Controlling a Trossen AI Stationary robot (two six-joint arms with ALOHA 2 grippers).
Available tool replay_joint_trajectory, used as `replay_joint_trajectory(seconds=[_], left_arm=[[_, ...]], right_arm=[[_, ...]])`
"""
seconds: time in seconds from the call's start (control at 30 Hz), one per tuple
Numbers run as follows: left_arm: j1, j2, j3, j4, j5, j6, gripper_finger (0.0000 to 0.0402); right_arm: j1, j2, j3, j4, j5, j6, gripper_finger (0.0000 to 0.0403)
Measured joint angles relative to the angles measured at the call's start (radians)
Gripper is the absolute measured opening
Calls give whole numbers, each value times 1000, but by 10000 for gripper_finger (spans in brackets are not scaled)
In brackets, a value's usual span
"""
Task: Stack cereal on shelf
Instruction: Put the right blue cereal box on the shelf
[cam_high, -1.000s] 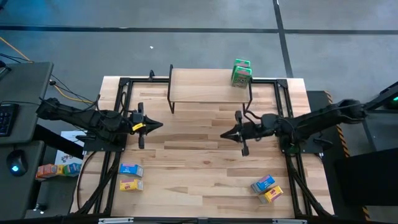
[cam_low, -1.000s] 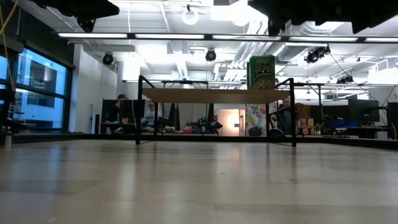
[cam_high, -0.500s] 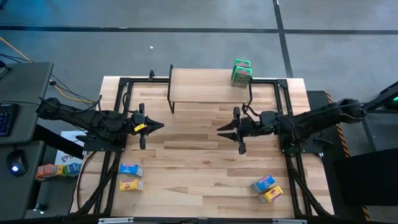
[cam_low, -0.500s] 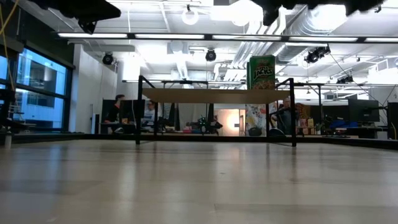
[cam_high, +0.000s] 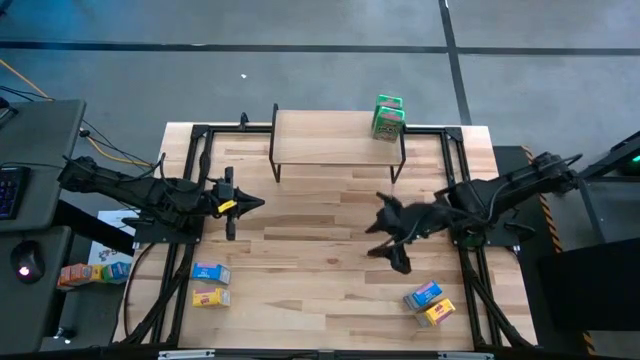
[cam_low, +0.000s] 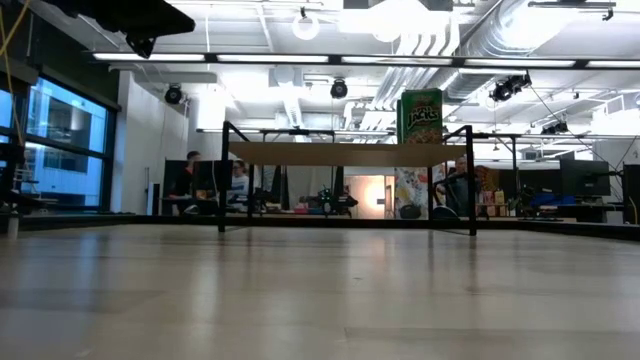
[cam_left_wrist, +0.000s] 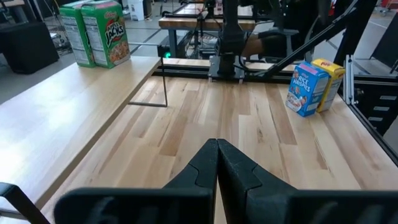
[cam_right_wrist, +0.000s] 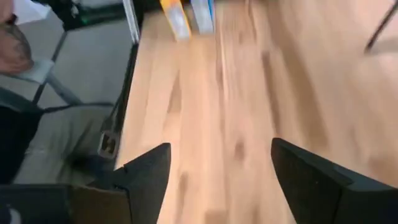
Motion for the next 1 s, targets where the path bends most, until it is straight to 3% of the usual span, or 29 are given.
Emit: replay_joint_trajectory(seconds=[0.3, 0.6, 0.77, 1.0], left_arm=[[0, 43, 0, -2, 0, -17, 0], [0, 88, 0, -22, 0, -65, 0], [-1, 113, 0, -36, 1, -97, 0], [-1, 145, 0, -34, 0, -96, 0]], right_arm=[[154, 173, 248, -345, -65, 348, 268], [270, 502, 624, -893, -66, 282, 268], [312, 581, 619, -854, -67, 248, 268], [327, 649, 604, -868, -158, 260, 268]])
